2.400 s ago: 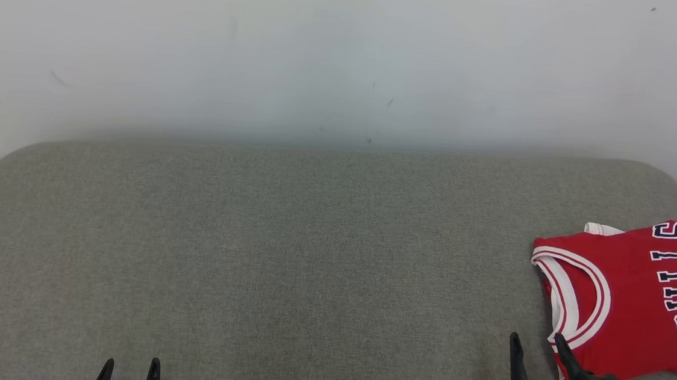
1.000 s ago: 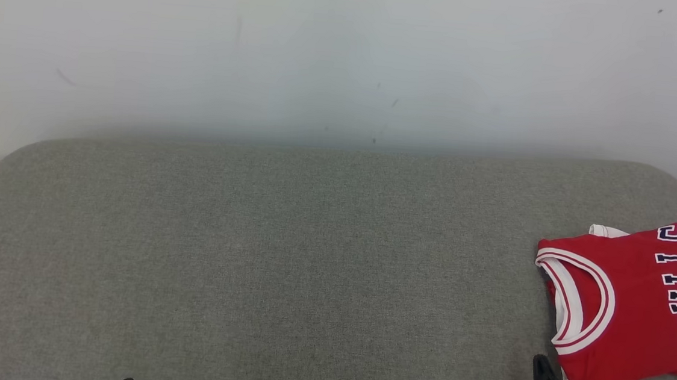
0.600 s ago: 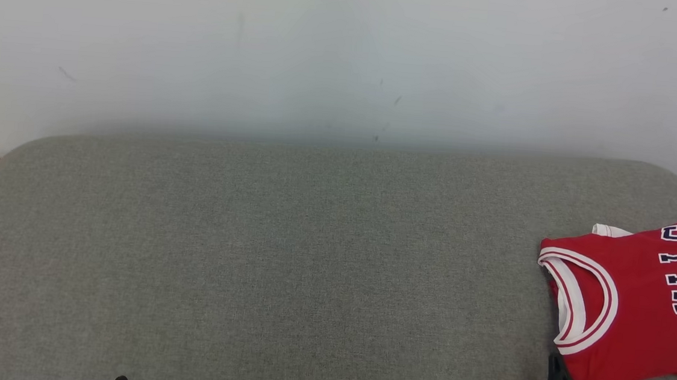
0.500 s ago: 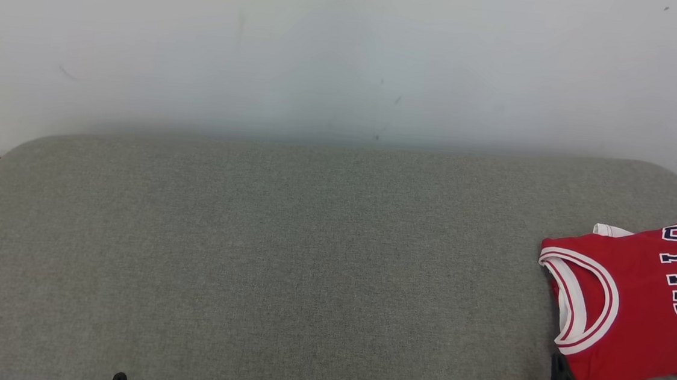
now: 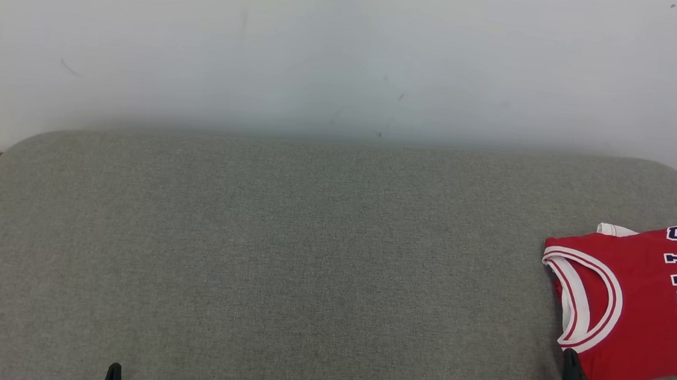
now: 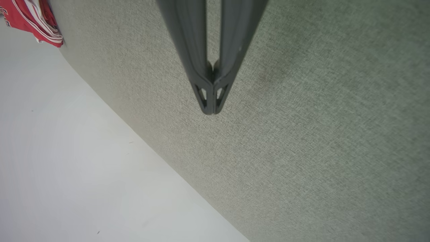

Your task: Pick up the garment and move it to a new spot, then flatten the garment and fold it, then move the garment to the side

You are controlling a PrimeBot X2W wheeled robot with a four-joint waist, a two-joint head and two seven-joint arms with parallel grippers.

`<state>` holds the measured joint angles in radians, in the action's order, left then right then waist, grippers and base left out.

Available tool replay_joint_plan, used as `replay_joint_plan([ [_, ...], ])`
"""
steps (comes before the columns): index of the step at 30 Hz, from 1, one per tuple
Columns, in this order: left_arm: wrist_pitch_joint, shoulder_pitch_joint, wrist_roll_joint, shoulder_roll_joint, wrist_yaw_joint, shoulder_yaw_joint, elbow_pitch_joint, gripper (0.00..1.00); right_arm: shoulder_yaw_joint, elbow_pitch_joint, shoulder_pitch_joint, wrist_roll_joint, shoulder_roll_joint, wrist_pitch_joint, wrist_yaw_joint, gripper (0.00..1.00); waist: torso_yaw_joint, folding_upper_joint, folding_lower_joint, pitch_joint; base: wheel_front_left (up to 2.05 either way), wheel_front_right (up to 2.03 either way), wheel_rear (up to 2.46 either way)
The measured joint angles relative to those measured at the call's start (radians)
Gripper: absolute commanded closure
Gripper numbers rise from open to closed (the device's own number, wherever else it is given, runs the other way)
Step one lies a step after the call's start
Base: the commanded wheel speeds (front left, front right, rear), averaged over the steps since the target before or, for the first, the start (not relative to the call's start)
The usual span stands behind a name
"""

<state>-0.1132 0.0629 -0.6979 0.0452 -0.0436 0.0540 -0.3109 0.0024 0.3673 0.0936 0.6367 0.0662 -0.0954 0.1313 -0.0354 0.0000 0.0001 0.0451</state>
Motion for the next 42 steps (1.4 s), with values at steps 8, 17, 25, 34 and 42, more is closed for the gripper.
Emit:
replay_joint_plan([
  [8, 0.029, 0.007, -0.126, 0.0, -0.013, 0.007, 0.001, 1.0, -0.019, -0.009, 0.019, 0.133, -0.002, 0.033, 0.0, 1.0, 0.004, 0.0, 0.0, -0.005, 0.0, 0.0, 0.0],
  [17, 0.057, 0.023, -0.242, 0.0, -0.025, 0.012, 0.003, 1.0, -0.037, -0.015, 0.022, 0.255, -0.004, 0.061, 0.0, 1.0, 0.007, 0.0, 0.0, -0.01, 0.0, 0.0, 0.0],
  [25, 0.077, 0.033, -0.332, 0.0, -0.034, 0.019, 0.003, 1.0, -0.051, -0.02, 0.038, 0.357, -0.006, 0.087, 0.0, 1.0, 0.01, 0.0, 0.0, -0.014, 0.0, 0.0, 0.0],
  [34, 0.097, 0.043, -0.423, 0.001, -0.041, 0.025, 0.004, 1.0, -0.064, -0.024, 0.041, 0.447, -0.007, 0.106, 0.0, 1.0, 0.013, 0.0, 0.0, -0.018, 0.0, 0.0, 0.0],
  [42, 0.114, 0.054, -0.504, 0.001, -0.047, 0.029, 0.004, 1.0, -0.077, -0.028, 0.047, 0.537, -0.009, 0.128, 0.0, 1.0, 0.016, 0.0, 0.0, -0.023, 0.0, 0.0, 0.0],
])
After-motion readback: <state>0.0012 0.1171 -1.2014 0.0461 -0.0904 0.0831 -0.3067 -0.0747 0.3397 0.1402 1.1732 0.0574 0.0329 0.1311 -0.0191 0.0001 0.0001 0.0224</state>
